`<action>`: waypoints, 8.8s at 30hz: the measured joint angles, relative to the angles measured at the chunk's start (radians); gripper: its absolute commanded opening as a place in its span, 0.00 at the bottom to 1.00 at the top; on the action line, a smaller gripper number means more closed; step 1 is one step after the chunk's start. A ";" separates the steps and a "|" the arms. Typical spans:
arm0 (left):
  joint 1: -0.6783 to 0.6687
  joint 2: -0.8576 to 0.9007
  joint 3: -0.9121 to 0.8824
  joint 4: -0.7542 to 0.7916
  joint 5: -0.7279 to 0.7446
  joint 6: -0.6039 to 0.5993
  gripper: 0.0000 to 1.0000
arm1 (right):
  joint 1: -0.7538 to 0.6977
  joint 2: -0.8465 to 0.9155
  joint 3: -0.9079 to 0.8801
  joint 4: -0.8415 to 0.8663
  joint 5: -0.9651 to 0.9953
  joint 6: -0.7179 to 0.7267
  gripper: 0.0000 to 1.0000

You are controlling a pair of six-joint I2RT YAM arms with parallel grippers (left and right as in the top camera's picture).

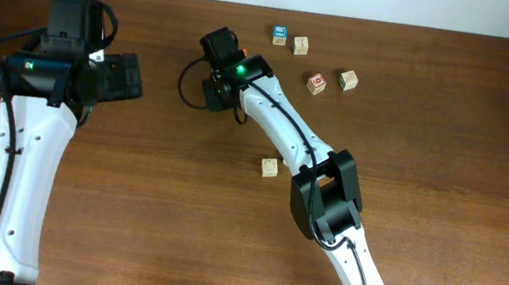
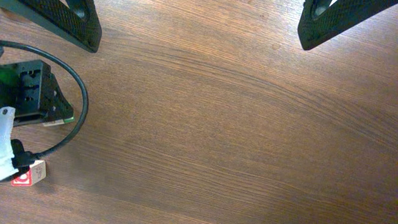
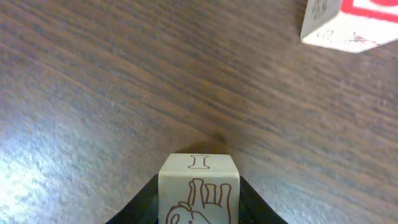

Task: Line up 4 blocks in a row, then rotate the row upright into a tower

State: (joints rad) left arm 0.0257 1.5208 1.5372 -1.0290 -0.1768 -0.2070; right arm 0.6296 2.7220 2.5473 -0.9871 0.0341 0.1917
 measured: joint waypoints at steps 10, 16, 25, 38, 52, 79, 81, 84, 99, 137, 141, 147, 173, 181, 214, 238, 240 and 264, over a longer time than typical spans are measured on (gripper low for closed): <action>0.000 0.000 0.000 0.000 0.000 0.000 0.99 | 0.000 -0.008 0.066 -0.479 -0.175 0.154 0.24; 0.000 0.000 0.000 0.000 0.000 0.000 0.99 | 0.000 -0.005 0.053 -0.707 -0.214 0.178 0.67; -0.003 0.002 0.042 -0.016 0.000 0.000 0.98 | -0.042 -0.035 0.283 -0.706 -0.189 0.163 0.75; -0.052 -0.038 0.158 -0.244 0.004 -0.138 0.84 | -0.233 -0.971 -0.066 -0.706 -0.070 0.165 0.62; -0.069 0.026 0.008 -0.079 0.005 -0.157 0.86 | -0.257 -0.933 -1.043 -0.193 -0.195 0.201 0.60; -0.069 0.031 0.005 -0.021 -0.094 -0.157 0.96 | 0.053 -0.714 -1.069 0.089 -0.171 0.391 0.13; -0.069 0.031 0.005 -0.020 -0.094 -0.157 0.96 | 0.055 -0.709 -1.069 0.092 -0.169 0.409 0.10; -0.069 0.031 0.005 -0.013 -0.094 -0.157 0.96 | 0.065 -0.687 -1.069 0.096 -0.167 0.432 0.09; -0.069 0.031 0.005 -0.013 -0.094 -0.157 0.97 | 0.032 -0.624 -1.074 0.446 -0.043 0.489 0.08; -0.215 0.357 0.001 0.221 0.037 -0.157 0.59 | -0.144 -0.562 -0.790 -0.180 -0.231 0.243 0.47; -0.131 0.357 0.001 0.159 0.027 -0.153 0.67 | -0.119 -0.562 -0.841 -0.161 -0.156 0.375 0.49; -0.122 0.357 0.001 0.123 0.026 -0.129 0.71 | -0.095 -0.560 -0.921 -0.034 -0.159 0.439 0.38; -0.122 0.358 0.006 0.047 0.014 -0.098 0.92 | -0.071 -0.554 -0.545 -0.354 -0.158 0.277 0.57; -0.122 0.358 0.034 0.049 0.003 -0.073 0.95 | -0.190 -0.553 -0.614 -0.248 -0.096 0.316 0.57; -0.122 0.358 0.036 0.042 0.000 -0.073 0.95 | -0.145 -0.550 -0.902 -0.019 -0.088 0.402 0.41; -0.122 0.358 0.038 0.042 0.000 -0.073 0.95 | -0.134 -0.563 -0.920 -0.229 -0.185 0.238 0.18; -0.122 0.358 0.038 0.041 0.000 -0.073 0.95 | -0.133 -0.563 -0.932 -0.196 -0.154 0.219 0.18; -0.122 0.358 0.038 0.042 0.000 -0.073 0.96 | -0.165 -0.563 -0.908 -0.068 -0.037 0.033 0.18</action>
State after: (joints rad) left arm -0.0959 1.8790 1.5749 -0.9874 -0.1772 -0.2798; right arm 0.4644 2.1590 1.6394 -1.0554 -0.0032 0.2245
